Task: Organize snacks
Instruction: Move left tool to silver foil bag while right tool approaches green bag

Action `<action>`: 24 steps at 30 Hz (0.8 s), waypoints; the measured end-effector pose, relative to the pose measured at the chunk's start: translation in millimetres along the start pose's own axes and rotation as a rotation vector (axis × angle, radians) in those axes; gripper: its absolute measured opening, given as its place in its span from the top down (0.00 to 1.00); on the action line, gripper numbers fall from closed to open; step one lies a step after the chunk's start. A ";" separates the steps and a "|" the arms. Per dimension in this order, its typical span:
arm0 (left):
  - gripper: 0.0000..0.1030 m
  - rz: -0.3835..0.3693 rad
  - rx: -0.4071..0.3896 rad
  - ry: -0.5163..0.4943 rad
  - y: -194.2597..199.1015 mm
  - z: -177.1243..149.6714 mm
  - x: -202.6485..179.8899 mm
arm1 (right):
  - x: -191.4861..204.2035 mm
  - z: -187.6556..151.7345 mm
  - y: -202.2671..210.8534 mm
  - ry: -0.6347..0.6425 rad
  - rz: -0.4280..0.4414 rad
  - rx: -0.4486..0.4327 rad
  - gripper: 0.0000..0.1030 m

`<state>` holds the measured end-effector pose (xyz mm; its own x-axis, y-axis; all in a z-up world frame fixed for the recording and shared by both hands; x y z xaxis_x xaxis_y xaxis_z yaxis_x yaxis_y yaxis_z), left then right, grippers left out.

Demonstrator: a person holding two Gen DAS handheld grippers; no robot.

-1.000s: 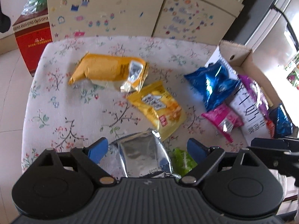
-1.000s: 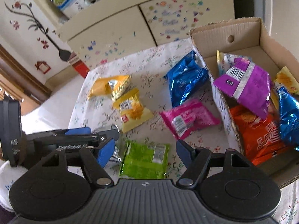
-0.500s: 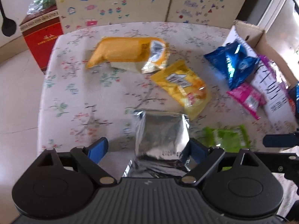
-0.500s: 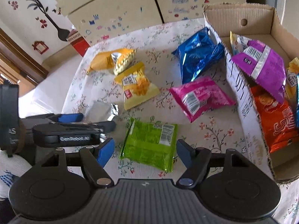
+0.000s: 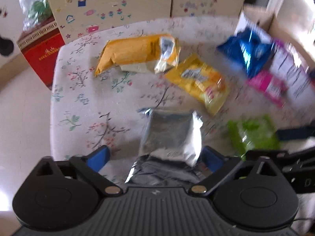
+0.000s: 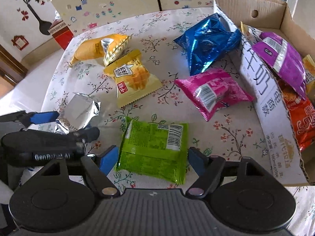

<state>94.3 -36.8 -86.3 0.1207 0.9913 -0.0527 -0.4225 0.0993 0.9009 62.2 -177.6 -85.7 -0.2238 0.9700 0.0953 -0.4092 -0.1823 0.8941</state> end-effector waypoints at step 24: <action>0.09 -0.039 -0.047 0.017 3.6 -0.5 8.7 | 13.4 1.5 -3.4 0.122 -0.037 -0.047 0.38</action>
<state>93.4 -27.8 -83.7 0.1227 0.9879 -0.0947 -0.4592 0.1411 0.8771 61.9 -163.8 -86.8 -0.3125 0.9499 0.0067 -0.4592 -0.1572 0.8743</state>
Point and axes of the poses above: each gripper's, at about its wrist camera, not at the fingertips, and y roughly against the way its jaws point, x to its left, z to its top, the point moved 3 cm from there along -y, roughly the way its jaws point, and after that the axes turned 12 degrees about y, right-handed, at the moved point
